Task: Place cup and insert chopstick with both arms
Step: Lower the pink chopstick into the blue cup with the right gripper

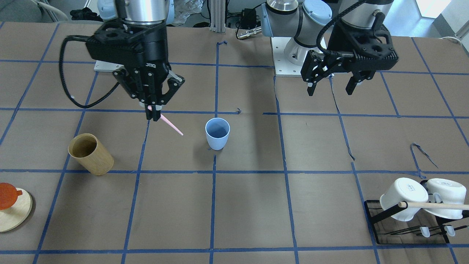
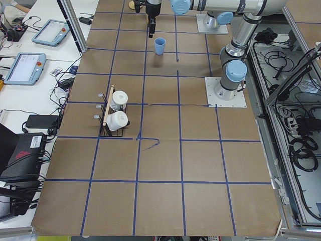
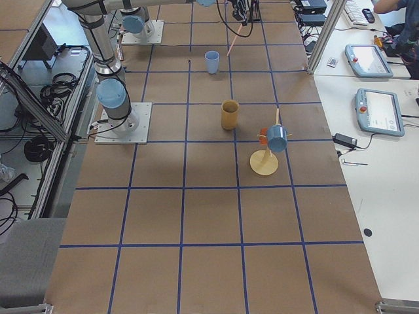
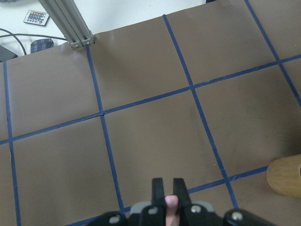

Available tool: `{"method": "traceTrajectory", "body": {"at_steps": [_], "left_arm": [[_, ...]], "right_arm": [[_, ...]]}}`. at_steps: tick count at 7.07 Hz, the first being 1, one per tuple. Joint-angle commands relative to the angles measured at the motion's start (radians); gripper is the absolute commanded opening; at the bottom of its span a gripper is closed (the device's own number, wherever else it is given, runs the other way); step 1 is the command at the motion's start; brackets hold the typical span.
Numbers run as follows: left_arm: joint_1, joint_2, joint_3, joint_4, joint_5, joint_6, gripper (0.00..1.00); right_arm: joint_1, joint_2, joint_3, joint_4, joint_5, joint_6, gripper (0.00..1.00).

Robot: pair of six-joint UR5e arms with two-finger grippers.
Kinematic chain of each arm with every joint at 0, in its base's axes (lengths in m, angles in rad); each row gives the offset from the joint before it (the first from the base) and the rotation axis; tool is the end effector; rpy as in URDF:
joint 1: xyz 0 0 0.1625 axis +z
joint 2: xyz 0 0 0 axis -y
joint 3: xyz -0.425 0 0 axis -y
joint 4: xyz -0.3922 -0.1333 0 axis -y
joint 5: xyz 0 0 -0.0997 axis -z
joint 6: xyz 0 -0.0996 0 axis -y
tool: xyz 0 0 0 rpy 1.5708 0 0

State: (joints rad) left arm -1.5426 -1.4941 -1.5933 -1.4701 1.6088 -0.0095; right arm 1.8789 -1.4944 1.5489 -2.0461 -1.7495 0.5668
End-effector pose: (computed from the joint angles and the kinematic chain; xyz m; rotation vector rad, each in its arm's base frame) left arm -0.1161 -0.4764 0.5245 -0.0629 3.0924 -0.2395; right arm 0.2785 -0.4939 0.5162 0.4502 3.0096 -0.7041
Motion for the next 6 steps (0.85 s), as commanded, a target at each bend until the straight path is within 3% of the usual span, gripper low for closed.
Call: {"method": "traceTrajectory", "body": {"at_steps": [1,3,6], "left_arm": [[0.027,0.017,0.035,-0.063,0.016,0.031,0.98],[0.058,0.017,0.044,-0.078,0.007,0.035,0.99],[0.056,0.018,0.045,-0.079,0.006,0.022,1.00]], "right_arm": [[0.126,0.035,0.028,-0.066,-0.054,0.181,0.00],[0.196,0.068,0.075,-0.153,-0.126,0.216,0.00],[0.209,0.060,0.103,-0.143,-0.150,0.219,0.00]]}}
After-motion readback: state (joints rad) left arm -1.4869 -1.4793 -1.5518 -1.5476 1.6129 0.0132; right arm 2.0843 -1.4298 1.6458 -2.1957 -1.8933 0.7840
